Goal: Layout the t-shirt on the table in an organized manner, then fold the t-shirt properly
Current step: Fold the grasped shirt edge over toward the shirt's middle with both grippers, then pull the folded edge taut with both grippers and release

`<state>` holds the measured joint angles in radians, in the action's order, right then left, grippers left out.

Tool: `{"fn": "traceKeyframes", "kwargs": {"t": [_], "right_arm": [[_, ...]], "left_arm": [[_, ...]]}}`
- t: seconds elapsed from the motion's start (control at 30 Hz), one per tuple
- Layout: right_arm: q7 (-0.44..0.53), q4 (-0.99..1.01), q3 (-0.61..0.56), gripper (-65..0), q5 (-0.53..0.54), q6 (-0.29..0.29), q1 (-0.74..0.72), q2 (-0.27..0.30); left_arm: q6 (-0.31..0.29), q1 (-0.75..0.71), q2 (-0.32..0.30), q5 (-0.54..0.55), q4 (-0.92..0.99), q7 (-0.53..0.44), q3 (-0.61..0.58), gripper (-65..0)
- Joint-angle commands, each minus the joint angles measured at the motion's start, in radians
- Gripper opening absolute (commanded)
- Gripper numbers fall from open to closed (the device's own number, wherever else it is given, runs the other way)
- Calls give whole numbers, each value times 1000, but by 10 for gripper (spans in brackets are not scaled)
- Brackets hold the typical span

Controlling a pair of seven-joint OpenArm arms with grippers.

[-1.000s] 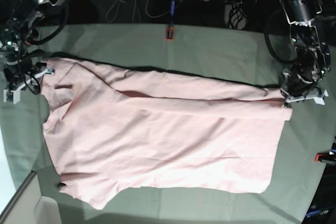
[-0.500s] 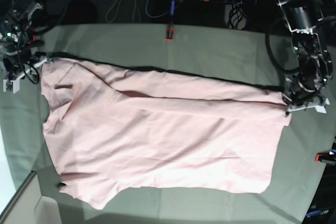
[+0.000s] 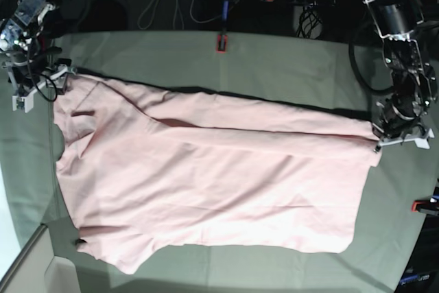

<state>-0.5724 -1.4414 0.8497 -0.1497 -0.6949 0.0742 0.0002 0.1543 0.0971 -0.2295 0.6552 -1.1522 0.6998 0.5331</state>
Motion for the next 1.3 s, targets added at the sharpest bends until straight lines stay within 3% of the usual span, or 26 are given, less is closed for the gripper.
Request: {"fn": "traceKeyframes", "kwargs": {"t": [0.0,0.33,0.87,0.97,1.1,1.13,1.27], "right_arm": [[19,-12,1,-208,14,-3,-4,11],[9,-114,-4,-207,46,-3,26,7],[19,153,-54,-222,52,-3,23,13],[19,181,-56,-321,52,-3,8,13],[9,179,-56,-617,46,-3,9,14],[9,161,-54,-650,46,-3,16,16],[9,24,-54,-650,49,-3,75,34]], "left_arm": [[-2,16,-14,5,-19,-10,5,-649],[-2,16,-14,4,-19,-12,5,-649],[-2,14,-12,-4,-19,-12,5,-649],[-2,-4,-12,2,-19,-16,5,-649],[-2,-21,-14,4,-22,-12,5,-649],[-2,-30,-14,4,-32,-12,5,-649],[-2,-63,-15,5,-87,-12,5,-649]]}}
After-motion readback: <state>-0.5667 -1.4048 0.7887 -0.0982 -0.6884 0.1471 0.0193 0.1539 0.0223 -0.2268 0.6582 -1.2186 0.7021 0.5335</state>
